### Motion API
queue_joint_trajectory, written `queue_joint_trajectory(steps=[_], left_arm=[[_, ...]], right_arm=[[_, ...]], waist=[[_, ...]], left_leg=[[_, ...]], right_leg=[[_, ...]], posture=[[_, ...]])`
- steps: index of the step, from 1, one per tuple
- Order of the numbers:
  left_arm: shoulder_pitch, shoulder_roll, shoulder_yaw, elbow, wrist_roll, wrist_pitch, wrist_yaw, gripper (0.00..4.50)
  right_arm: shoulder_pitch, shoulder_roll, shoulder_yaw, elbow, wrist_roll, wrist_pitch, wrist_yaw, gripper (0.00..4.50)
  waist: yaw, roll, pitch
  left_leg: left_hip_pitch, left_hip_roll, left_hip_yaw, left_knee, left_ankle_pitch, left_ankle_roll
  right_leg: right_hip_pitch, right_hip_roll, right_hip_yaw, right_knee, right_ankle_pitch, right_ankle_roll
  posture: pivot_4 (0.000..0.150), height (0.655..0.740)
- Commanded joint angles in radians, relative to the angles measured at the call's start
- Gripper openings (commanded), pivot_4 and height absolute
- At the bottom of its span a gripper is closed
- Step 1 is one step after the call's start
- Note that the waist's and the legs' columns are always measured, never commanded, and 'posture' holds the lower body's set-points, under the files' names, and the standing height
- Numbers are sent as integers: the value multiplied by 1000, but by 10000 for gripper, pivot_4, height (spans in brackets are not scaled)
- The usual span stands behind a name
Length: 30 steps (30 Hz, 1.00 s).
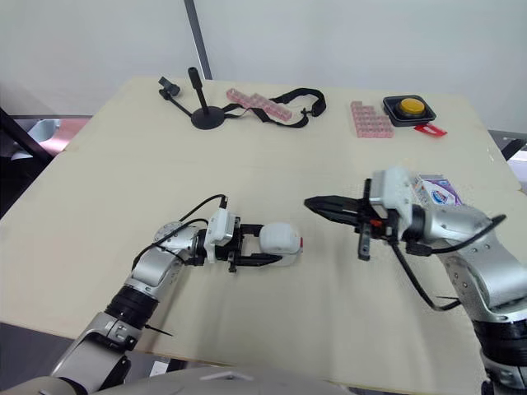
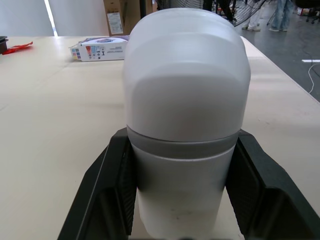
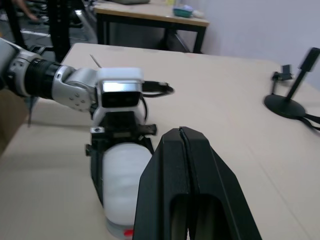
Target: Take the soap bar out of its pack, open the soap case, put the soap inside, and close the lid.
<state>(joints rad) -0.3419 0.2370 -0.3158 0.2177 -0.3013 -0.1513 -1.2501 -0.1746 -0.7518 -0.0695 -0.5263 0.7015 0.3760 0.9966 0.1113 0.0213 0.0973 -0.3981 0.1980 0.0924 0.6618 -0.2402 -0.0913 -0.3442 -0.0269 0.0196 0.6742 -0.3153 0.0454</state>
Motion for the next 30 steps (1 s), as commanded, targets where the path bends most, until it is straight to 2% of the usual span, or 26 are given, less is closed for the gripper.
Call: queue_joint_trajectory(steps=[1, 10, 30], left_arm=[[-1, 4, 6, -9, 2, -9, 1, 18897], [3, 9, 6, -14, 5, -12, 2, 18897], [12, 11, 8, -36, -1, 0, 12, 18897]], right_arm=[[-49, 3, 47, -67, 5, 72, -54, 175], [-113, -5, 135, -102, -43, 172, -103, 175], [-40, -16, 178, -61, -146, 143, -37, 175]], waist=[[1, 0, 0], [2, 0, 0], [1, 0, 0]], left_leg=[[0, 0, 0, 0, 0, 0], [0, 0, 0, -1, 0, 0], [0, 0, 0, -1, 0, -1]], right_leg=[[0, 0, 0, 0, 0, 0], [0, 0, 1, -1, 0, 0], [0, 0, 2, -2, 0, 0]], posture=[[1500, 7400], [1500, 7400], [1500, 7400]])
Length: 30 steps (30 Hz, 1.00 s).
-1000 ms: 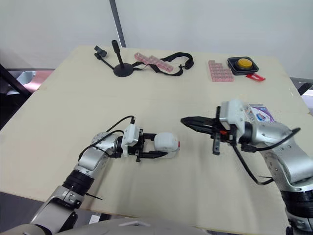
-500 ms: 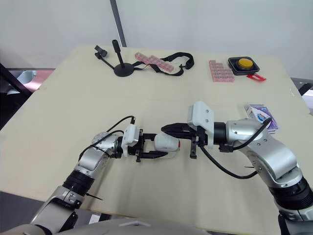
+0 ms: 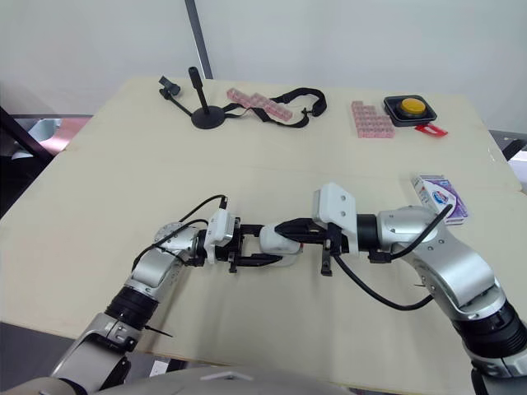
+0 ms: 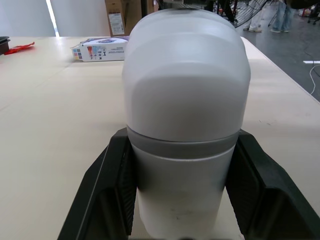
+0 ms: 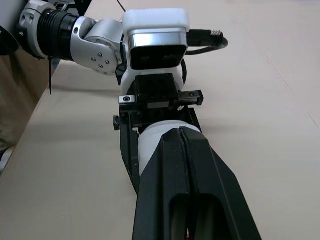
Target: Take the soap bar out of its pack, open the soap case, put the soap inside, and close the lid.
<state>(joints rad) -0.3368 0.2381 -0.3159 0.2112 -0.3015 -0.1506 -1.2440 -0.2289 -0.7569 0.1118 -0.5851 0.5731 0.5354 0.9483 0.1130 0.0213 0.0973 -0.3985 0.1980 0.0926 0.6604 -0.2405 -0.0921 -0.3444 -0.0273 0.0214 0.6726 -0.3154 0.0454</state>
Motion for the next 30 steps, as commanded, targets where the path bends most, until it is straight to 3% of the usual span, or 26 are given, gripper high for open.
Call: queue_joint_trajectory(steps=[1, 30], left_arm=[[7, 11, 8, -31, -1, 0, 6, 18897], [11, 17, 7, -52, -7, 13, 12, 18897]], right_arm=[[20, -13, -3, 1, -23, -20, 14, 175], [41, -3, 57, 88, -82, -14, -30, 175]], waist=[[0, 0, 0], [-17, 0, 0]], left_leg=[[0, 0, 0, 0, 0, 0], [13, 0, 1, -9, 2, -3]], right_leg=[[0, 0, 0, 0, 0, 0], [12, -1, 0, -9, 0, 0]], posture=[[1500, 7400], [1500, 7400]])
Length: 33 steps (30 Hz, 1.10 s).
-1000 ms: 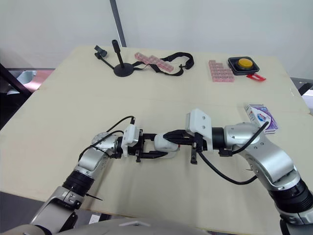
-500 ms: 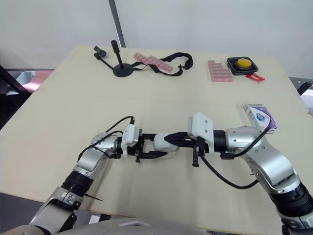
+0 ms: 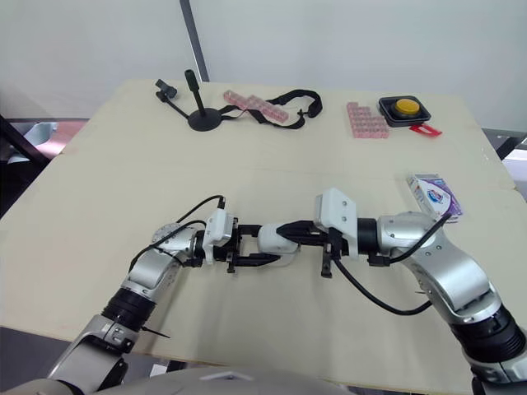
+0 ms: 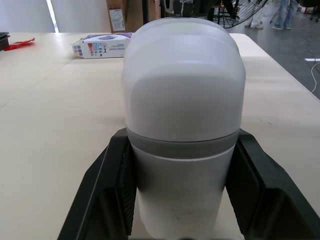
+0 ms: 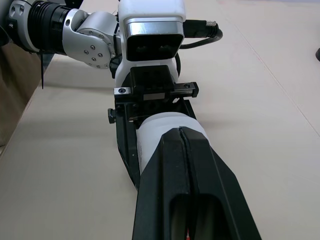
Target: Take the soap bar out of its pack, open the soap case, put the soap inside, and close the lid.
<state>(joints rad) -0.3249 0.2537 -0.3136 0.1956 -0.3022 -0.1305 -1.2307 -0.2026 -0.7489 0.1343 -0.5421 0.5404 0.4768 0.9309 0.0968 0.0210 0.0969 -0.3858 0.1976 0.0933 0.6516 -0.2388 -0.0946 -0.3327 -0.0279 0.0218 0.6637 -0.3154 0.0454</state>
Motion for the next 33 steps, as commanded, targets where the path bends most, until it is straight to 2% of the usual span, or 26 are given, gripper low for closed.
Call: queue_joint_trajectory(steps=[1, 8, 12, 18, 22, 25, 30, 33], left_arm=[[-1, 1, 5, -37, -7, -8, -1, 18897], [8, 6, 6, -45, -5, -3, 6, 18897], [13, 23, 16, -72, -29, 75, 12, 18897], [1, 64, 52, -141, -117, 320, 42, 18897], [-12, 93, 70, -204, -192, 513, 69, 18897], [-26, 113, 87, -245, -256, 680, 99, 18897], [-64, 123, 110, -282, -348, 971, 199, 18897], [-83, 117, 132, -290, -396, 1099, 248, 18897]], right_arm=[[15, -15, 40, 47, -53, 41, -7, 175], [28, -13, 34, 63, -58, 9, 0, 175], [25, 8, -57, 114, -9, -46, 6, 175], [78, 25, -226, 218, 59, -205, 129, 175], [156, 36, -275, 247, 65, -308, 221, 175], [213, 48, -279, 278, 52, -400, 307, 8053], [280, 62, -238, 308, 30, -527, 437, 25817], [295, 64, -225, 313, 26, -551, 455, 34284]], waist=[[-2, 0, 0], [-8, 0, 0], [-9, -1, 0], [-15, -1, 1], [-12, -1, 1], [-7, -1, 1], [-2, -1, 1], [-4, -1, 1]], left_leg=[[2, 0, 0, -1, 0, 0], [10, -1, 1, -10, 1, -1], [10, -1, 1, -11, 1, -1], [4, -1, 1, -12, 1, -1], [-5, -1, 0, -12, 1, -1], [-6, -1, 0, -11, 1, -1], [-6, -2, 0, -10, 1, -1], [-6, -2, -1, -10, 1, -1]], right_leg=[[2, 0, 0, -1, 0, 0], [11, -1, -1, -10, 0, 0], [10, -1, -1, -11, 0, 0], [7, 0, -2, -10, 0, 0], [4, 3, -3, -11, 0, 0], [1, 4, -5, -11, 0, 0], [0, 2, -5, -11, 0, 0], [1, 2, -5, -11, 0, 0]], posture=[[1500, 7400], [1500, 7400], [1500, 7400], [1500, 7400], [1500, 7400], [1500, 7400], [1500, 7400], [1500, 7400]])
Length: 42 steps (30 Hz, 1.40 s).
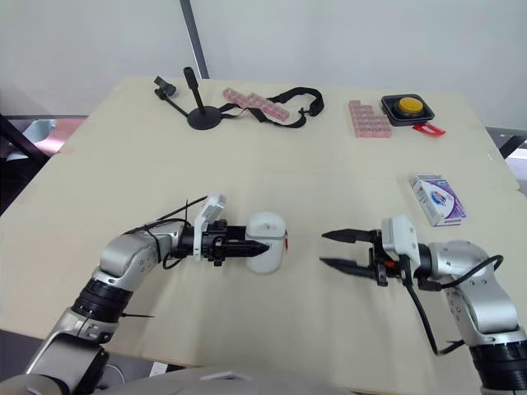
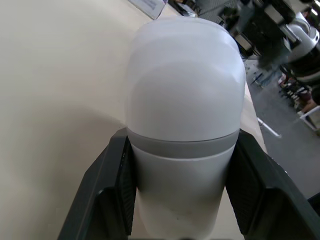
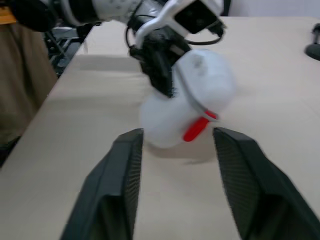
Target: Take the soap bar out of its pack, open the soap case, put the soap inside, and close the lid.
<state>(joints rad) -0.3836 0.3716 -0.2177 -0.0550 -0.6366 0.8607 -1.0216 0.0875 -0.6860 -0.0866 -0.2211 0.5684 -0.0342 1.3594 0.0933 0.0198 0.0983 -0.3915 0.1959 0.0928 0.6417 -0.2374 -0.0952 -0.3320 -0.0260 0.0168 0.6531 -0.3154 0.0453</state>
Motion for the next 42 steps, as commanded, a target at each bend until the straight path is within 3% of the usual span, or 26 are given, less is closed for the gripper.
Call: queue_joint_trajectory(steps=[1, 3, 7, 11, 16, 24, 28, 31, 37, 42], left_arm=[[-29, -2, 44, -43, -75, 136, 49, 18897], [-52, -5, 59, -32, -116, 256, 87, 18897], [-100, -44, 133, 6, -213, 480, 166, 18897], [-128, -99, 213, 77, -231, 600, 256, 18897], [-134, -115, 213, 126, -203, 648, 303, 18897], [-125, -62, 96, 131, -152, 555, 253, 18897], [-131, -32, 52, 142, -122, 487, 222, 36481], [-144, -18, 45, 164, -115, 469, 200, 44797], [-171, 24, 26, 190, -94, 421, 156, 44797], [-161, 124, -19, 139, -59, 313, 65, 44797]], right_arm=[[7, 2, -3, -8, -2, -43, 26, 38306], [2, 8, 3, -3, -7, -53, 25, 44708], [-23, 27, 12, 14, -17, -56, 3, 44708], [-33, 36, 18, 13, -17, -46, -14, 44708], [-47, 35, 21, 30, -13, -22, -28, 44708], [-56, 35, 27, 42, -15, -10, -38, 44708], [-57, 35, 29, 40, -17, -6, -44, 45000], [-58, 35, 29, 41, -20, -6, -48, 45000], [-63, 34, 29, 48, -24, -4, -50, 45000], [-71, 35, 26, 65, -25, -1, -53, 45000]], waist=[[-2, 0, 0], [-1, 0, 0], [3, 0, 0], [11, 0, 0], [20, -1, 0], [33, -1, 0], [34, -1, 0], [37, 0, 0], [24, -1, 1], [9, -1, 1]], left_leg=[[0, 0, 0, 0, 0, 0], [0, 0, 0, 0, 0, 0], [0, -1, 0, 0, 0, 0], [-1, -2, 0, 0, 0, 0], [-1, -2, -1, 0, 0, 0], [-1, -3, -1, -1, 0, 0], [0, -3, -1, -1, 0, 0], [2, -3, -1, -1, 0, 0], [7, -5, -1, -5, 2, 1], [14, -6, -1, -15, 5, -2]], right_leg=[[0, 1, 0, 0, 0, 0], [0, 1, 0, 0, 0, 0], [0, 2, 0, 0, 0, 0], [0, 1, 0, -1, 0, 0], [1, 1, 0, -3, 0, 0], [2, 1, 0, -3, 0, 1], [1, 1, 0, -3, 0, 1], [3, -1, -1, -5, 0, 1], [5, -6, 0, -5, 0, 1], [9, -5, 0, -11, 0, 1]], posture=[[1500, 7400], [1500, 7400], [1500, 7400], [1500, 7400], [1500, 7400], [1500, 7400], [1500, 7400], [1500, 7400], [1500, 7400], [1500, 7400]])
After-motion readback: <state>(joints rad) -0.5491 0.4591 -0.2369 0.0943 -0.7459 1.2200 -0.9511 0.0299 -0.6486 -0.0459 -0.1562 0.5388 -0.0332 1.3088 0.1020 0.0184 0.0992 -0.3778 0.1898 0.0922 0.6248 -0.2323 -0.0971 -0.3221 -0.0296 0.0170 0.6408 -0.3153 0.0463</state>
